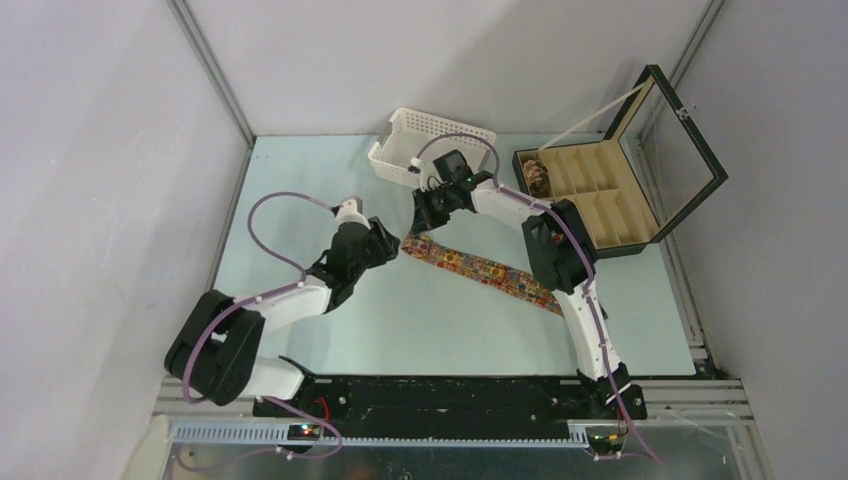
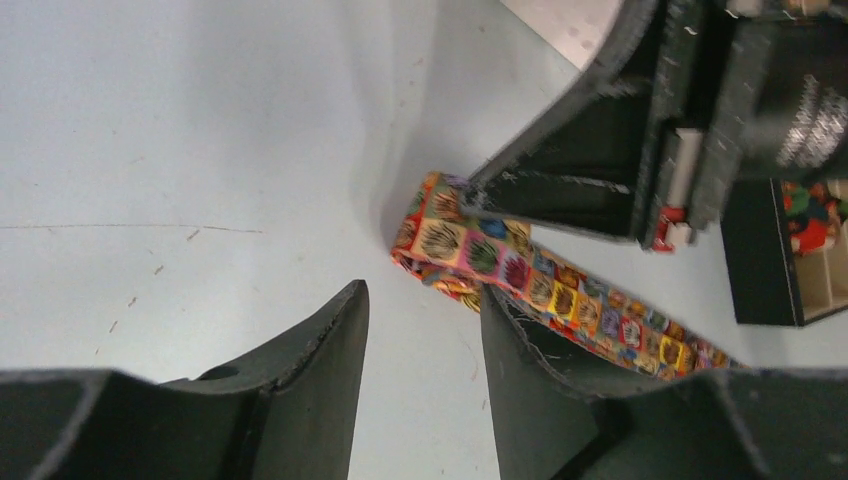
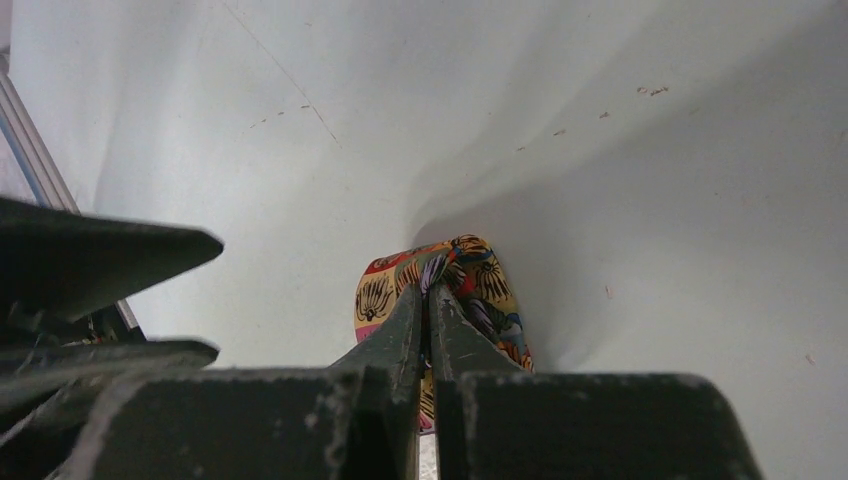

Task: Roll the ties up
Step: Roll the tie at the center of the board.

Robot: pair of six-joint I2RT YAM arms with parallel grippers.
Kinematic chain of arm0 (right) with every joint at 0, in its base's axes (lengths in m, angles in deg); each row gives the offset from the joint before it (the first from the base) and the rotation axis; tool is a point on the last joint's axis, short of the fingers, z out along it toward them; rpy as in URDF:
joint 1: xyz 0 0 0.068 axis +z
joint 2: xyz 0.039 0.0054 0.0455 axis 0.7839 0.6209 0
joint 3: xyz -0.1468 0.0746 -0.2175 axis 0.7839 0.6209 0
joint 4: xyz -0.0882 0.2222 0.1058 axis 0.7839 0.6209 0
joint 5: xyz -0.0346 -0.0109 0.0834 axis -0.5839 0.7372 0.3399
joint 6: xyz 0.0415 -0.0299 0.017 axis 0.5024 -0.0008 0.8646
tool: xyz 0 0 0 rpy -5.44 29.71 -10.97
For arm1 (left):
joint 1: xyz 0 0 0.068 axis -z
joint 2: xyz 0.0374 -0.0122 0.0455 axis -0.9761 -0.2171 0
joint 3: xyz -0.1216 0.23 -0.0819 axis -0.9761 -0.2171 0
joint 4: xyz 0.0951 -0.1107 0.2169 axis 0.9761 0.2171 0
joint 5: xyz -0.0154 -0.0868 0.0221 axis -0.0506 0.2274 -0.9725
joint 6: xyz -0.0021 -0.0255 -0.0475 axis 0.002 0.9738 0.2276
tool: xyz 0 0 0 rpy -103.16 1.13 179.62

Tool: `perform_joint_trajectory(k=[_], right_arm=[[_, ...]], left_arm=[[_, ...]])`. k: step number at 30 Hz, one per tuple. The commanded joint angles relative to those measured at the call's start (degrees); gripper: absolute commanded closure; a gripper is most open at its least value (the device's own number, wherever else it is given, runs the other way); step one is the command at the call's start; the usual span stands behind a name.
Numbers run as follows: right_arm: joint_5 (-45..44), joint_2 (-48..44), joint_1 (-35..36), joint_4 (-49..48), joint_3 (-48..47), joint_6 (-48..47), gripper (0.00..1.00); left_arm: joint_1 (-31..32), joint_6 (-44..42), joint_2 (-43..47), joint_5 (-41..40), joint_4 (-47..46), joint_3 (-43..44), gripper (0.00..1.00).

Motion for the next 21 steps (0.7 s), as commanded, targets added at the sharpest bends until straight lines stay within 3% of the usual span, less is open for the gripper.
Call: perform_joint_trajectory(k=[1,12,21], right_arm=[[0.2,-4.6,-0.2,-4.9,1.5,2.4,1.00],[-0.1,-5.8,-0.3,-10.3,4.9,5.7,1.00],[-0.7,-6.2,-0.2,-11.2,5.1,6.6,1.00]], left_arm=[[-4.3,7.1,-2.9,5.4,-6.9,-1.3,0.48],[-7.5,13.2,-8.8,15.1,-13.2,-1.3,0.50],[-7.4,30.8,-7.9,17.6,-17.8,-7.5,0.54]])
